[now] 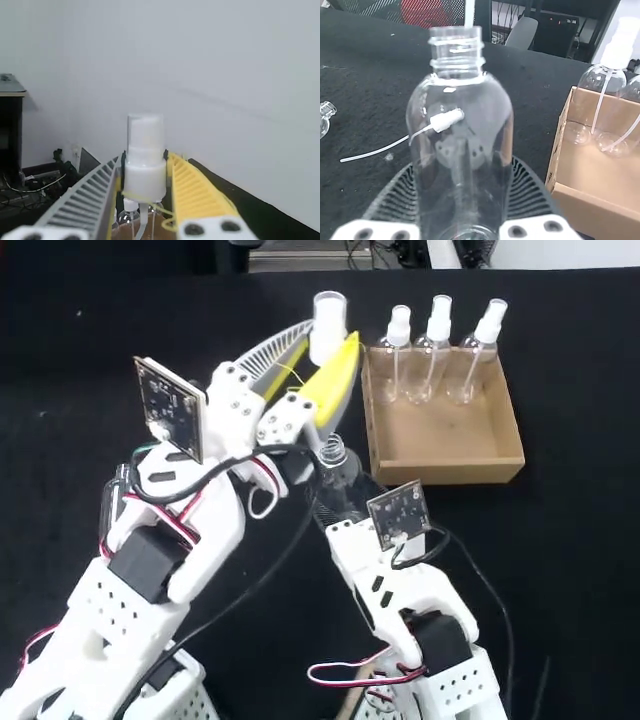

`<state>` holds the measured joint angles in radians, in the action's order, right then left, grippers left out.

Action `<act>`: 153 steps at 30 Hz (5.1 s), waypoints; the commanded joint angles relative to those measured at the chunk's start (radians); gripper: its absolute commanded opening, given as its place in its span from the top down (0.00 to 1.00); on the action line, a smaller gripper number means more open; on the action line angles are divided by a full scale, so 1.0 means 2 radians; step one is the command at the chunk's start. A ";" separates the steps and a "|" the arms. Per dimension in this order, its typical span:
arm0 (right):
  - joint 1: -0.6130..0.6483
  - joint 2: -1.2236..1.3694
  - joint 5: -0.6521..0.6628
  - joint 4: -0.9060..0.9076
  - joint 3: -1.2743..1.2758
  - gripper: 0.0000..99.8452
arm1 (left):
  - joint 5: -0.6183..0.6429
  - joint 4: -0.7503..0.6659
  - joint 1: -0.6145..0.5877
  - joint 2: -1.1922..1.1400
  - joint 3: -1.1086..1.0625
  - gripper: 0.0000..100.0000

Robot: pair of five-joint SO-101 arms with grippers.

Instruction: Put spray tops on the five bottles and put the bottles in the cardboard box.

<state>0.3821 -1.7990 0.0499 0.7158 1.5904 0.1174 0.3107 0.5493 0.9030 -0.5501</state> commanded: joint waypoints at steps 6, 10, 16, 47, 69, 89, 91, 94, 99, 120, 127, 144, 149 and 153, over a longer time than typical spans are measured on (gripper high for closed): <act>-0.008 -0.049 0.002 -0.004 -0.036 0.99 | 0.005 0.028 0.047 0.005 0.023 0.97; -0.009 -0.049 0.002 -0.004 -0.036 0.99 | 0.004 0.027 0.046 0.005 0.024 0.97; -0.009 -0.049 0.002 -0.004 -0.036 0.99 | 0.001 0.025 0.042 0.005 0.024 0.97; -0.009 -0.049 0.002 -0.004 -0.036 0.99 | 0.005 -0.076 -0.017 -0.015 -0.023 0.97; -0.009 -0.049 0.002 -0.036 -0.024 0.99 | 0.100 0.018 -0.003 0.051 -0.134 0.76; -0.185 -0.049 0.002 -0.036 -0.059 0.99 | -0.009 -0.037 -0.226 0.300 -0.435 0.77; -0.223 -0.049 0.004 -0.036 -0.082 0.99 | -0.009 -0.083 -0.227 0.300 -0.494 0.77; -0.290 -0.049 0.002 -0.034 -0.124 0.99 | -0.008 -0.134 -0.221 0.302 -0.560 0.77; -0.354 -0.048 0.025 -0.038 -0.189 0.99 | -0.009 -0.142 -0.220 0.296 -0.579 0.77; -0.589 0.544 0.072 -0.676 -0.146 0.99 | -0.008 -0.105 -0.220 0.297 -0.579 0.77; -0.619 0.748 0.072 -0.880 -0.152 0.99 | -0.009 -0.104 -0.220 0.297 -0.579 0.77; -0.690 1.226 0.074 -1.001 -0.435 0.99 | -0.011 -0.104 -0.220 0.296 -0.579 0.77; -0.686 1.354 0.076 -1.133 -0.462 0.99 | -0.011 -0.104 -0.220 0.296 -0.579 0.77; -0.685 1.439 0.077 -1.208 -0.500 0.98 | -0.011 -0.104 -0.220 0.296 -0.579 0.77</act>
<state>-0.9774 0.9920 0.2018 -1.6088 0.6513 0.1051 0.0959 0.1105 1.4937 -1.6870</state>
